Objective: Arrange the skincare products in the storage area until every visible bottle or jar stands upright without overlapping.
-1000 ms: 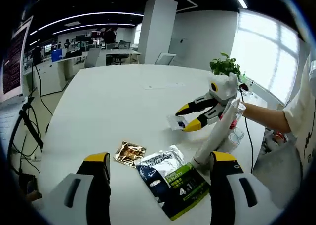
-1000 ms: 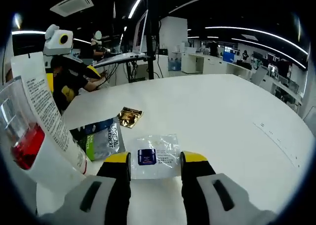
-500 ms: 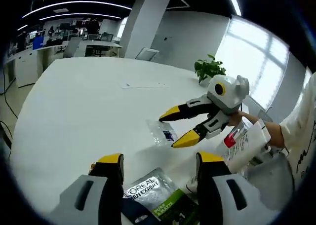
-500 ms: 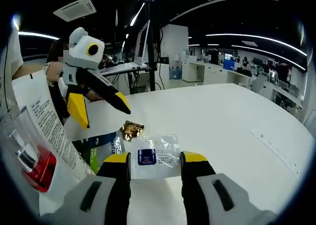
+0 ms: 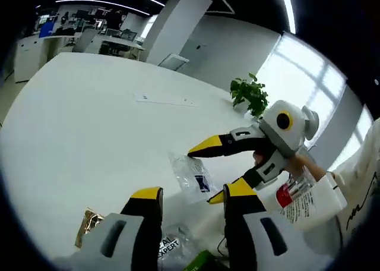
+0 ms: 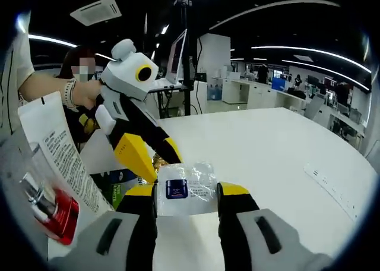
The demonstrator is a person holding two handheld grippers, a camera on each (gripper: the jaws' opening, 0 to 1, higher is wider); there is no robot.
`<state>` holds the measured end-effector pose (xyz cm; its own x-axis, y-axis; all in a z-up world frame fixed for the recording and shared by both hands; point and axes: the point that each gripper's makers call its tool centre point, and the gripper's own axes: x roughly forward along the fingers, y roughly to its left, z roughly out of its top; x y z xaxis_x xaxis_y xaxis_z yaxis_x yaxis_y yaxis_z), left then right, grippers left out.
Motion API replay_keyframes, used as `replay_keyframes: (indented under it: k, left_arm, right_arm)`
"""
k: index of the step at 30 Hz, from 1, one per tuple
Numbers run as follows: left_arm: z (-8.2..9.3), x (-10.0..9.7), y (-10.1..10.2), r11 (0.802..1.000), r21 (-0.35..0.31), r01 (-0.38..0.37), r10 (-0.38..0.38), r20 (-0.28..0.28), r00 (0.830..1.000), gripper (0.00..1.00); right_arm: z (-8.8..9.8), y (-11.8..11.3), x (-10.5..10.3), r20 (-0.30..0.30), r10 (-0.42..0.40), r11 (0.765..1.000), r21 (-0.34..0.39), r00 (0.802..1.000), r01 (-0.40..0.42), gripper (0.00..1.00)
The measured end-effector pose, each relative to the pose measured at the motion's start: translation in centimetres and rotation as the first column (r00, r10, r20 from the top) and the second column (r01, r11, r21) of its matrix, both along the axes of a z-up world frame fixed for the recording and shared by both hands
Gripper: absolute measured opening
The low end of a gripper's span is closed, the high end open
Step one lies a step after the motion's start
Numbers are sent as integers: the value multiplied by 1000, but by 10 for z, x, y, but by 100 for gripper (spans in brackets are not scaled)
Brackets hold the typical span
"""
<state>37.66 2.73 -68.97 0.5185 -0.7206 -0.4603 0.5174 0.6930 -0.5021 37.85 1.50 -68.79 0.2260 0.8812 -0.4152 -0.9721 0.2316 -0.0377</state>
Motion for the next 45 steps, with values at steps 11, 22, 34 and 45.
replay_keyframes:
  k: [11,22,34,45]
  left_arm:
    - [4,0,-13,994,-111,-17,8,-84,996,1]
    - [12,0,-9,996,-78,-33,28,-61,998,0]
    - [38,-4,8,998,-40,-57,57,4,998,0]
    - [41,-22,35,996,85,-4,-1,48,999,0]
  right_arm:
    - [3,2,-2,14,16,1000,6,1000,-16,40]
    - [13,-1,-2,46,2,1000,-2,999,-2,40]
    - [32,-10,-4,110,-24,999,-38,994,29,40]
    - [63,-41,2,126,-172,984,-20,977,176,40]
